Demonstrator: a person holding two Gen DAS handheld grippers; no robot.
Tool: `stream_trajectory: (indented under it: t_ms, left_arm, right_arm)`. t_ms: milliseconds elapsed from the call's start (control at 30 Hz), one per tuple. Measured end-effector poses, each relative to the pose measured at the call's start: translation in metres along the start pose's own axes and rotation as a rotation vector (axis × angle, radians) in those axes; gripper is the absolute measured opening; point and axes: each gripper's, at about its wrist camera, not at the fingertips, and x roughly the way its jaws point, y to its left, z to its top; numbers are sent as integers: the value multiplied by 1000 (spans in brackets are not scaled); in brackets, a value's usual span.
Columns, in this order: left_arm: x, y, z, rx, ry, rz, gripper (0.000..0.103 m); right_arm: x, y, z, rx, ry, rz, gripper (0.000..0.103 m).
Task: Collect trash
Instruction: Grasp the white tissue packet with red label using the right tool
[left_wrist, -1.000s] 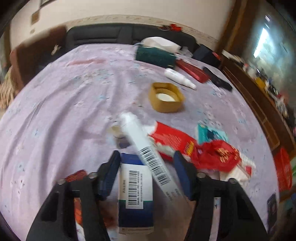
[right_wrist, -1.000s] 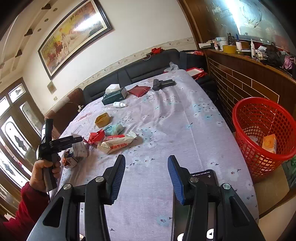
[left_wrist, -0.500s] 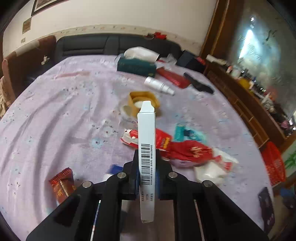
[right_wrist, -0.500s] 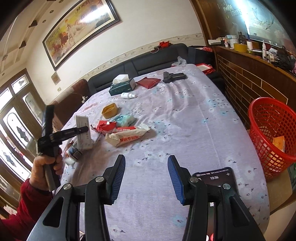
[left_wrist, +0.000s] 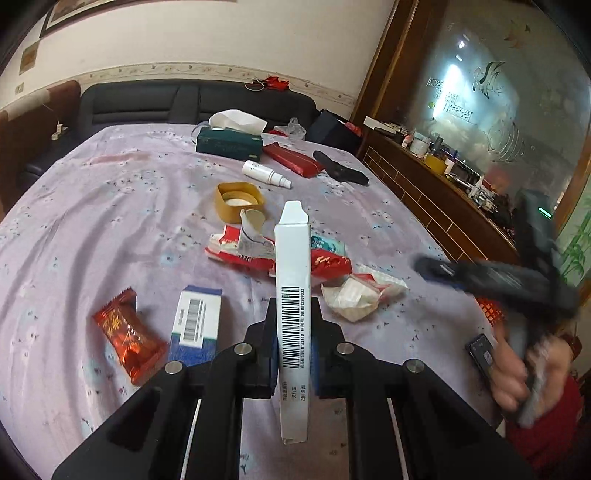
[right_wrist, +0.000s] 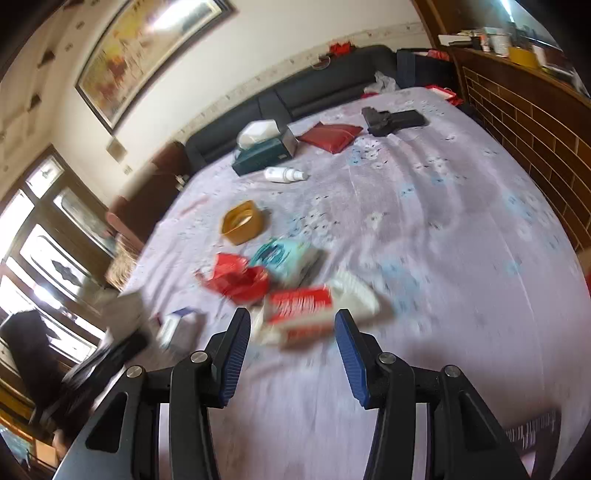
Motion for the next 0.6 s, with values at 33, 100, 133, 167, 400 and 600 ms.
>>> stream_trajectory:
  t_ms: [33,100,133,167,400,600]
  left_arm:
    - [-1,2,-2,2,-1,10,12]
    - [0,3,-5,6,2,17,12]
    - [-1,4,-7,10,4,11,12]
    - [-2,5,-8,8,2,7,12]
    - [-8,14,-12,-1,-11,-7,12]
    - [-8,20,-13,-22,-15,0,12]
  right_arm:
    - [12,-1,6,-3,11,-13,48]
    - [37,-8,15,16,59,-19,41]
    - [46,-13,16,34,82,-30,40]
    - [51,-15,14,42,99,-21,40]
    - [31,1,-39,80,210,111,42]
    - [-5,37,-72,-72,242,187,43]
